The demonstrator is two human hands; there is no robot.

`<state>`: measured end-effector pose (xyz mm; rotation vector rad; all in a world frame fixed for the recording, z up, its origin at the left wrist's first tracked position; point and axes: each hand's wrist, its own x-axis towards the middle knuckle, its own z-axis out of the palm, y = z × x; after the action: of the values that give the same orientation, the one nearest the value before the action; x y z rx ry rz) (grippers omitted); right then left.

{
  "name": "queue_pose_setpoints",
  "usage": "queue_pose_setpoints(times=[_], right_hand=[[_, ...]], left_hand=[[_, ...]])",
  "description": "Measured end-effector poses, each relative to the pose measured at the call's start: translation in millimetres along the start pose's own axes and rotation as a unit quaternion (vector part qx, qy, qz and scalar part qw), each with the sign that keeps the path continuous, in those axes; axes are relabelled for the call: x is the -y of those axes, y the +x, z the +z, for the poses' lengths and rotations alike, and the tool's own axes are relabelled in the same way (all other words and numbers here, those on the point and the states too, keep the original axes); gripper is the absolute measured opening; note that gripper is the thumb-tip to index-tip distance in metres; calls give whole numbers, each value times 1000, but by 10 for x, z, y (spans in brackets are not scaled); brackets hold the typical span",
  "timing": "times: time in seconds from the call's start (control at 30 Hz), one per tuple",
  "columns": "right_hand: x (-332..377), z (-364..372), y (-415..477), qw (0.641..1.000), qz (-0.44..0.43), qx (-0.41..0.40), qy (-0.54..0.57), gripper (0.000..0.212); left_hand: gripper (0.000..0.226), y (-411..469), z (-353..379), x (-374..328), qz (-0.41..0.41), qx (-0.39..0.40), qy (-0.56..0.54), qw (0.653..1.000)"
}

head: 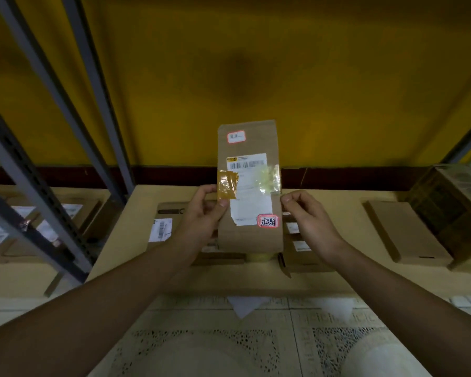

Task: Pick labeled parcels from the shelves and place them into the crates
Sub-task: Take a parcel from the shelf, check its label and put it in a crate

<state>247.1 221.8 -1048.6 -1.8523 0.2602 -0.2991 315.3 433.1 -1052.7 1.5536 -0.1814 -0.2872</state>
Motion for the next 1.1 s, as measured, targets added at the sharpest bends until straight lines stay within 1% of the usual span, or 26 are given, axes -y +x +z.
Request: queue_pose_setpoints(times=[0.03, 0.13, 0.23, 0.33, 0.4, 0.5, 0.57, 0.67, 0.73, 0.77, 0.87, 0.9, 0.97, 1.03, 1.1], right_hand=[[30, 49, -8, 1000, 7, 13, 8, 32], [145, 264, -41, 999, -5, 35, 41, 25], [289, 582, -49, 996, -12, 62, 68, 27], [449, 1005, -40, 988, 22, 128, 86, 30], [485, 1330, -99, 977, 51, 185, 92, 32], [368, 1839, -281, 954, 82, 271, 102, 28], [266, 2172, -475, 935, 104, 328, 90, 29], [308, 2624, -815, 909, 151, 377, 92, 34], [457, 2873, -1082, 891, 201, 396, 94, 27], [595, 2976, -1252, 881, 227, 402, 100, 28], [1160, 3120, -1609, 857, 234, 453, 78, 61], [1433, 3153, -1705, 847, 239, 472, 58, 66], [2097, 3215, -1833, 836, 221, 501, 10, 61], [2909, 3240, -1947, 836, 168, 520, -51, 45], [3803, 3201, -2091, 825, 120, 544, -92, 27]], left_hand=[[22, -29, -51, -14, 9, 4, 7, 1000], [24, -159, -285, -124, 46, 18, 43, 998], [24, -315, -647, -269, 70, 0, 72, 995], [27, -550, -1054, -358, 66, -19, 103, 992], [32, -741, -1335, -302, 40, -36, 121, 991], [27, -1050, -1796, -118, -11, -44, 150, 988], [27, -1282, -2100, -16, -47, -43, 171, 983], [32, -1624, -2490, -20, -95, -48, 187, 977], [27, -1838, -2715, -85, -121, -61, 190, 972], [27, -1985, -2840, -149, -133, -70, 190, 970], [28, -2538, -3112, -545, -163, -126, 156, 966], [28, -2782, -3168, -747, -177, -156, 135, 962], [30, -3245, -3235, -1297, -196, -237, 75, 949], [32, -3661, -3285, -1977, -194, -320, 25, 927], [32, -4040, -3318, -2739, -188, -373, 12, 908]])
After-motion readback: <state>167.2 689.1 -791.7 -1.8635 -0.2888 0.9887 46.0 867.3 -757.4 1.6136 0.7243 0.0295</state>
